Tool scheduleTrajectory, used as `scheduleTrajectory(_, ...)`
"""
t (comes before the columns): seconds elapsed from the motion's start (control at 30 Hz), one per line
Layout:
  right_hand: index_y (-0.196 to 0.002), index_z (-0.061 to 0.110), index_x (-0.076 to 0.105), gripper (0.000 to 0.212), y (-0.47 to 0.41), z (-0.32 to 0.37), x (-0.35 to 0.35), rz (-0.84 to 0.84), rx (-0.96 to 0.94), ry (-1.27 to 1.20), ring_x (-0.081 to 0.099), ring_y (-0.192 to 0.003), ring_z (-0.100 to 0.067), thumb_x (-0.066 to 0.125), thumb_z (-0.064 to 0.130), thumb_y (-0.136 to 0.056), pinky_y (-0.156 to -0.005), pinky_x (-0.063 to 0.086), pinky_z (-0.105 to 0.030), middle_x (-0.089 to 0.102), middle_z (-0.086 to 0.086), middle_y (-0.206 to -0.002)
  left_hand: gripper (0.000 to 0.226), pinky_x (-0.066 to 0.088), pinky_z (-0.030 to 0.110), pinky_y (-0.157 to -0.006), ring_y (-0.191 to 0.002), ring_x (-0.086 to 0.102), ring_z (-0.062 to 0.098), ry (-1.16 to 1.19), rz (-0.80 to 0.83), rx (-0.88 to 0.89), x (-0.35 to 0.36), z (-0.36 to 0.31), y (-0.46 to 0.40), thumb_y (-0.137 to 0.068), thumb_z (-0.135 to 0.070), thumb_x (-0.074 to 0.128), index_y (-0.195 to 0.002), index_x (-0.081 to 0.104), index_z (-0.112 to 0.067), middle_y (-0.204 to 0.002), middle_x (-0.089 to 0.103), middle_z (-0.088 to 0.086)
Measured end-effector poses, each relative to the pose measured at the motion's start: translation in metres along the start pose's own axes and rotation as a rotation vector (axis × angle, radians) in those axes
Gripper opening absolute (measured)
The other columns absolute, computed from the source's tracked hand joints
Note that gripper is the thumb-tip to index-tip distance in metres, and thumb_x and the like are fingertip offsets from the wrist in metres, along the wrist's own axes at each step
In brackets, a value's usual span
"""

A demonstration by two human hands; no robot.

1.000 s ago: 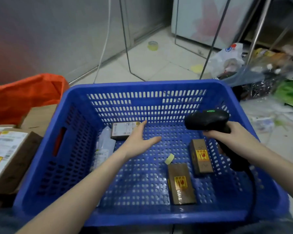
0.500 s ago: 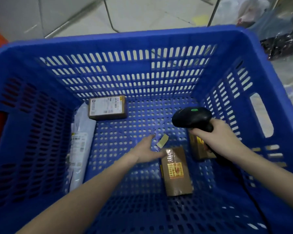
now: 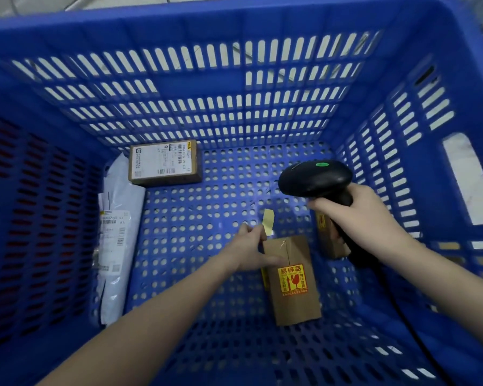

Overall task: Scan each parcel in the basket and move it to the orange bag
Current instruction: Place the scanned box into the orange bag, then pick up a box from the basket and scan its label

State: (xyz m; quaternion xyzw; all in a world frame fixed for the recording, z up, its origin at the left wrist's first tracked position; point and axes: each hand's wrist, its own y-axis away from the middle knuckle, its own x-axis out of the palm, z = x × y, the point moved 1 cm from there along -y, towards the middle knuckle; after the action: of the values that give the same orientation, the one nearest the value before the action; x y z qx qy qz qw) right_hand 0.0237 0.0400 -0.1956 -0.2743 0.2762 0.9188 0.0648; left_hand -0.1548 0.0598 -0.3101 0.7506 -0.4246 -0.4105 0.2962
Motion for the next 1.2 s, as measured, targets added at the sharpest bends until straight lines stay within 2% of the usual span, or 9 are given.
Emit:
scheduleTrajectory(0.13,-0.084,0.007,0.061,0.025,0.005,0.004,-0.007,-0.007,0.001,-0.026,0.053,-0.038,-0.014,0.067,0.031,-0.083,-0.044,0.040,-0.022,0.059,-0.009,-0.048,0.045,0.045,0.027,-0.070,-0.090,0.056,0.012,0.124,0.021,0.001,-0.013,-0.005,0.007,-0.080,-0.043,0.074,-0.101,0.041,-0.020,-0.103,0.059,-0.001)
scheduleTrajectory(0.3,-0.085,0.007,0.063,0.023,0.018,0.022,-0.023,-0.030,-0.036,-0.068,0.057,-0.048,-0.016,0.069,0.028,-0.083,-0.046,0.042,-0.025,0.057,-0.007,-0.055,0.058,0.041,0.018,-0.062,-0.080,0.053,0.003,0.223,-0.052,0.034,-0.044,-0.020,0.036,-0.079,-0.038,0.076,-0.119,0.040,-0.017,-0.093,0.056,-0.009)
scheduleTrajectory(0.47,-0.084,0.010,0.064,0.015,0.041,0.069,-0.050,0.001,-0.154,-0.043,0.052,-0.043,-0.012,0.071,0.023,-0.082,-0.049,0.043,-0.029,0.052,0.001,-0.047,0.081,0.046,0.024,-0.086,-0.099,0.059,0.012,0.295,-0.186,0.081,-0.096,-0.029,0.088,-0.078,-0.039,0.076,-0.142,0.031,-0.016,-0.113,0.058,-0.003)
scheduleTrajectory(0.63,-0.078,0.015,0.060,0.015,0.080,0.136,-0.071,-0.062,-0.301,-0.101,0.054,-0.042,-0.011,0.070,0.026,-0.082,-0.049,0.042,-0.027,0.053,0.003,-0.046,0.092,0.045,0.028,-0.093,-0.106,0.058,0.015,0.436,-0.425,0.200,-0.154,-0.041,0.169,-0.078,-0.035,0.077,-0.148,0.021,-0.016,-0.133,0.053,0.004)
scheduleTrajectory(0.7,-0.081,0.010,0.058,0.021,0.101,0.162,-0.072,-0.076,-0.318,-0.206,0.054,-0.041,-0.014,0.068,0.028,-0.084,-0.049,0.043,-0.029,0.054,-0.004,-0.049,0.089,0.045,0.032,-0.097,-0.113,0.056,0.018,0.459,-0.558,0.266,-0.171,-0.043,0.205,-0.072,-0.041,0.080,-0.142,0.030,-0.019,-0.132,0.054,0.003)
scheduleTrajectory(0.83,-0.085,0.006,0.061,0.028,0.139,0.199,-0.060,-0.070,-0.314,-0.386,0.054,-0.041,-0.014,0.067,0.034,-0.085,-0.045,0.044,-0.024,0.058,-0.005,-0.052,0.059,0.048,0.027,-0.082,-0.100,0.061,0.007,0.432,-0.826,0.397,-0.192,-0.043,0.279,-0.064,-0.056,0.078,-0.112,0.056,-0.031,-0.113,0.065,-0.013)
scheduleTrajectory(0.93,-0.092,0.012,0.063,0.025,0.163,0.220,-0.042,-0.063,-0.331,-0.499,0.060,-0.048,-0.012,0.067,0.036,-0.085,-0.051,0.047,-0.028,0.066,-0.005,-0.075,0.048,0.051,0.021,-0.064,-0.086,0.066,0.007,0.528,-0.906,0.541,-0.191,-0.040,0.323,-0.069,-0.045,0.080,-0.110,0.057,-0.032,-0.108,0.067,-0.013)
scheduleTrajectory(1.03,-0.099,0.020,0.060,0.022,0.178,0.233,-0.028,-0.048,-0.342,-0.607,0.068,-0.058,-0.013,0.066,0.036,-0.085,-0.055,0.052,-0.028,0.069,-0.001,-0.097,0.051,0.059,0.032,-0.061,-0.071,0.072,0.017,0.623,-0.891,0.662,-0.178,-0.035,0.350,-0.077,-0.025,0.078,-0.116,0.049,-0.040,-0.120,0.059,-0.012)
scheduleTrajectory(1.2,-0.099,0.028,0.060,0.022,0.184,0.238,-0.013,-0.024,-0.339,-0.697,0.073,-0.078,-0.022,0.068,0.038,-0.082,-0.075,0.057,-0.041,0.074,0.003,-0.092,0.061,0.051,0.019,-0.065,-0.076,0.071,0.015,0.599,-0.801,0.780,-0.165,-0.010,0.352,-0.083,-0.003,0.072,-0.124,0.045,-0.039,-0.128,0.053,-0.005)
